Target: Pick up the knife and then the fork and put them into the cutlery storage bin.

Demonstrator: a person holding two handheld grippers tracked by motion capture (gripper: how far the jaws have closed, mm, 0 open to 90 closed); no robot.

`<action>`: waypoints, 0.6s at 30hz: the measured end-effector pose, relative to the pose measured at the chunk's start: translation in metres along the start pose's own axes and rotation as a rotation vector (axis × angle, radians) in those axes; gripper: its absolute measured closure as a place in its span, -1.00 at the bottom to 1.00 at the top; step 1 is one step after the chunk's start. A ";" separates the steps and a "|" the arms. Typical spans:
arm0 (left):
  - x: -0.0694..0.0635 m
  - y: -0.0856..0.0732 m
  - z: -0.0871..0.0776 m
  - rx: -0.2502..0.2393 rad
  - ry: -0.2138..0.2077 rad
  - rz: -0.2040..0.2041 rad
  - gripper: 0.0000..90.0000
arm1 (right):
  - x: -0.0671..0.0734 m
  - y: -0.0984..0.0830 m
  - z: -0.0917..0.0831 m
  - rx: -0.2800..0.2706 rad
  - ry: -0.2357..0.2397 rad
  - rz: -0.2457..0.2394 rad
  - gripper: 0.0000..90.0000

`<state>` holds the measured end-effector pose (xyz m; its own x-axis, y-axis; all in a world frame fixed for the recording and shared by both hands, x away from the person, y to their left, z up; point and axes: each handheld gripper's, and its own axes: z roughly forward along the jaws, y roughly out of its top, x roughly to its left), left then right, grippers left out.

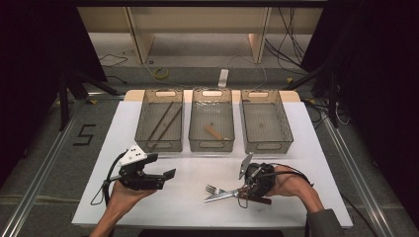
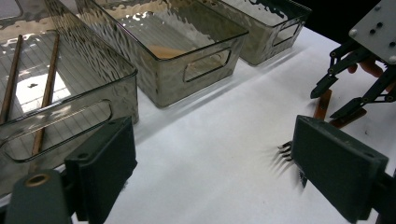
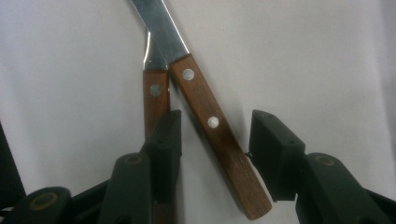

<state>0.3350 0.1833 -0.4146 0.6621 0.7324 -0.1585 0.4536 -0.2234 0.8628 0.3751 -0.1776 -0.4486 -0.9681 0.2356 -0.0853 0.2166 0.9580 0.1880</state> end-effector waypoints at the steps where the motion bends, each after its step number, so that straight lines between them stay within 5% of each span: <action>1: 0.000 0.000 0.000 0.000 0.000 0.000 -0.71 | 0.000 0.001 0.001 0.000 0.000 -0.006 0.24; 18: 0.000 -0.001 0.000 0.008 0.007 0.002 -0.70 | 0.001 0.006 0.007 0.028 0.013 -0.040 0.50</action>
<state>0.3344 0.1836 -0.4150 0.6591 0.7362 -0.1536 0.4572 -0.2301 0.8591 0.3760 -0.1699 -0.4544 -0.9775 0.1955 -0.0792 0.1814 0.9708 0.1572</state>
